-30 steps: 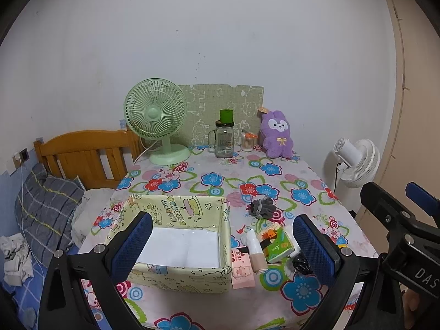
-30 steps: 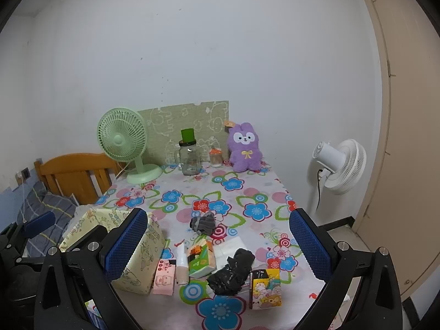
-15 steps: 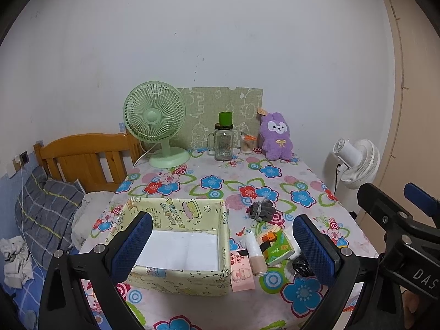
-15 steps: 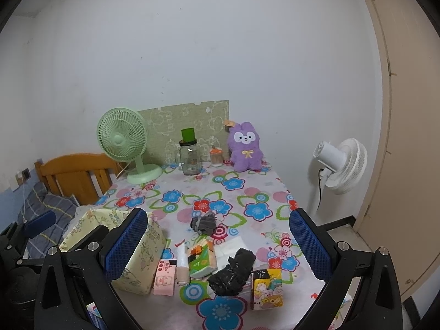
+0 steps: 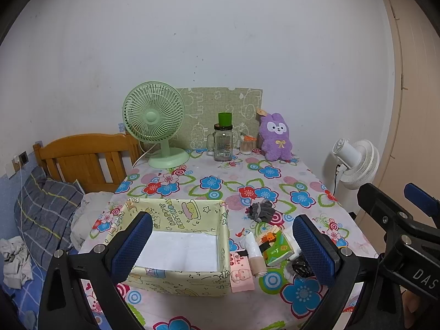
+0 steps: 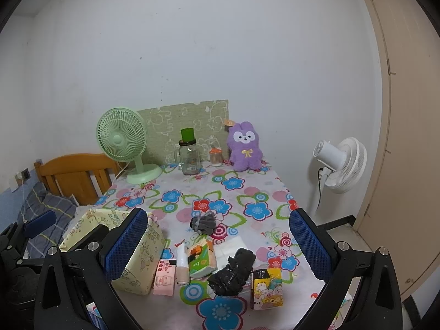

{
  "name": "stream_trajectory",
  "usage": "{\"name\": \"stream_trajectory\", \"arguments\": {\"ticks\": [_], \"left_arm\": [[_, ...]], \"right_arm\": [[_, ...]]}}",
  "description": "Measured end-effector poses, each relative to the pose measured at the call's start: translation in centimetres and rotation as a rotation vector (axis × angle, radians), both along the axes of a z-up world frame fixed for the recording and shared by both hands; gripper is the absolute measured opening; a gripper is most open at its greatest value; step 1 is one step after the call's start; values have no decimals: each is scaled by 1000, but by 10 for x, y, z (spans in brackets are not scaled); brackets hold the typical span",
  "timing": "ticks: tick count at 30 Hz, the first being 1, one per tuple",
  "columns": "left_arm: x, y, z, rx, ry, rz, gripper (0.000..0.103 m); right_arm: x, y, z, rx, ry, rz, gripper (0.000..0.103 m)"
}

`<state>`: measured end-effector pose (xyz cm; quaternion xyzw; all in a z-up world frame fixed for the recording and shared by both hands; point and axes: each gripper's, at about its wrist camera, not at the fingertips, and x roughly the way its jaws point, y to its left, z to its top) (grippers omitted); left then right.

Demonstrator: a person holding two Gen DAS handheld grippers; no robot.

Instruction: Organize soft objects

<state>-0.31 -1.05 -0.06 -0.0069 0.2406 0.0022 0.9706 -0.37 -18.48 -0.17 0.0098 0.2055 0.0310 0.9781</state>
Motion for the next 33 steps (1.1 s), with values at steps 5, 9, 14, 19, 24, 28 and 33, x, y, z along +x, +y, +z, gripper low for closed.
{"name": "stream_trajectory", "arguments": {"ticks": [5,9,14,19,24,28,33], "left_arm": [[0,-1,0,1,0,0,103],[1,-1,0,2,0,2,102],[1,0,0,1,0,1,102],[1,0,0,1,-1,1,102],[1,1,0,1,0,1,102],[1,1,0,0,0,0,101],[1,1,0,0,0,0,101]], "right_arm": [[1,0,0,0,0,0,103],[1,0,0,-5,-3,0,103],[-1,6,1,-14,-10,7,103],[1,8,0,-15,-11,9,103],[-1,6,0,-14,-12,9,103],[0,6,0,-14,-12,10,103],[0,6,0,-12,-11,10,103]]}}
